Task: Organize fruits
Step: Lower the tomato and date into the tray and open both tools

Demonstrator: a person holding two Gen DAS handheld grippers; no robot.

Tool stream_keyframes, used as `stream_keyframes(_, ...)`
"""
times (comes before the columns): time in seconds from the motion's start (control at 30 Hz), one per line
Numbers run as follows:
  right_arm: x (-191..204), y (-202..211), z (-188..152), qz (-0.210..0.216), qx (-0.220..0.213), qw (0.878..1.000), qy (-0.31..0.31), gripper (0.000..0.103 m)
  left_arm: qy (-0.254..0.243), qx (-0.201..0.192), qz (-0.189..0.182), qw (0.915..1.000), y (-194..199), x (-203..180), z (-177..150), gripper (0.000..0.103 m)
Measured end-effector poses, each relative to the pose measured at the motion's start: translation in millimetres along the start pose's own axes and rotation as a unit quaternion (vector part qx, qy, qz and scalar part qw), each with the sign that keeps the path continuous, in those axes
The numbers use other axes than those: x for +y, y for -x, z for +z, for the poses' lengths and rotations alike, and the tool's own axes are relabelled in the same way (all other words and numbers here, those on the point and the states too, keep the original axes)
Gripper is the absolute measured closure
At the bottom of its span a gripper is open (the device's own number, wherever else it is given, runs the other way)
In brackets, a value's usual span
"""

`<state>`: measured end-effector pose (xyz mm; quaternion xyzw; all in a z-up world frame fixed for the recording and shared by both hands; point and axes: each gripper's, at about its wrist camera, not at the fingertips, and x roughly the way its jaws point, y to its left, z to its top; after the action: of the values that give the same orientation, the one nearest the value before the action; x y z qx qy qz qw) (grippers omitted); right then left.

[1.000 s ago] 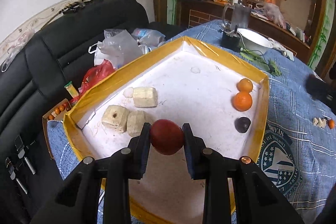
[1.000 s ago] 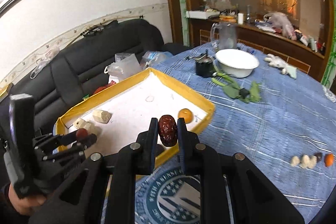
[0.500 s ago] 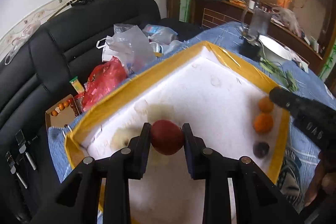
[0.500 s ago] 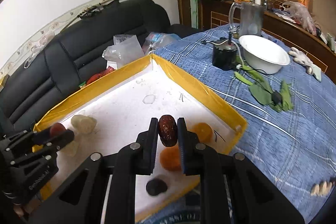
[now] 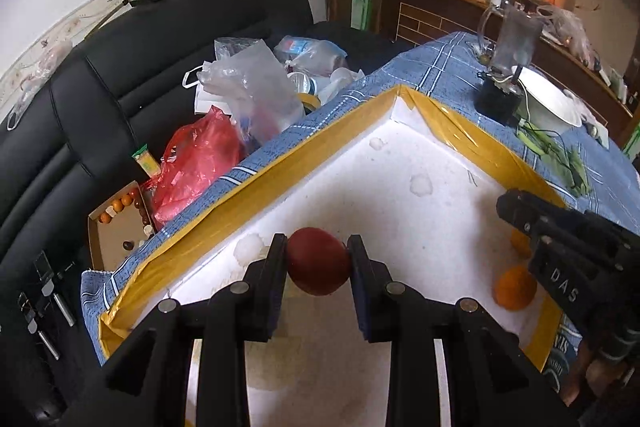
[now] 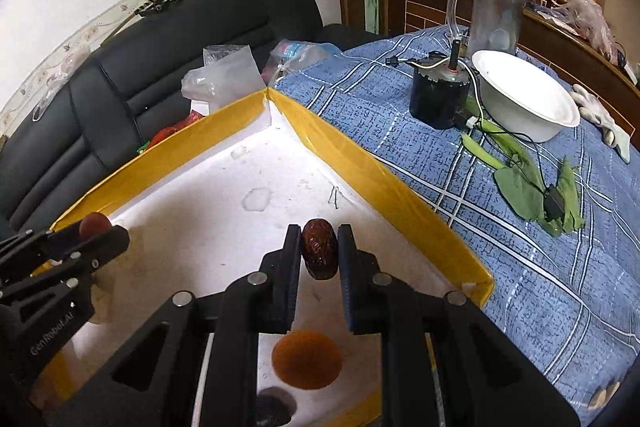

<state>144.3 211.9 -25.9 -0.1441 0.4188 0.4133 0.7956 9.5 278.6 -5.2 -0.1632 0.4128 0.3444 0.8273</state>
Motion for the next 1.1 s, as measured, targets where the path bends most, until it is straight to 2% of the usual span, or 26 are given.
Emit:
stream_keyframes(0.3, -5, -3, 0, 0.001, 0.001, 1.000, -0.004, 0.083, -0.022, 0.000, 0.003, 0.9998, -11, -18, 20, 0.074)
stream_keyframes(0.43, -9, -4, 1, 0.001, 0.001, 1.000, -0.003, 0.083, -0.028, 0.016, 0.006, 0.9995, -27, -24, 29, 0.074)
stream_keyframes(0.87, -10, -20, 4, -0.011, 0.015, 1.000, 0.003, 0.082, -0.013, 0.046, 0.006, 0.9989, -51, -21, 29, 0.073)
stream_keyframes(0.9, -10, -21, 4, -0.015, 0.018, 1.000, 0.004, 0.078, -0.012, 0.048, 0.004, 0.9988, -52, -20, 29, 0.073)
stream_keyframes(0.93, -9, -22, 4, -0.021, 0.021, 1.000, 0.006, 0.058, -0.009, 0.053, 0.003, 0.9986, -53, -19, 29, 0.064)
stream_keyframes(0.97, -9, -21, 3, -0.029, 0.023, 0.999, 0.011, 0.046, -0.006, 0.055, 0.001, 0.9985, -52, -18, 29, 0.050)
stream_keyframes(1.0, -8, -19, 2, -0.035, 0.019, 0.999, 0.017, 0.031, -0.002, 0.051, -0.002, 0.9987, -50, -16, 30, 0.045)
stream_keyframes(1.1, -6, -6, -1, -0.039, 0.008, 0.999, 0.023, 0.029, 0.006, 0.027, 0.010, 0.9996, -39, -10, 30, 0.030)
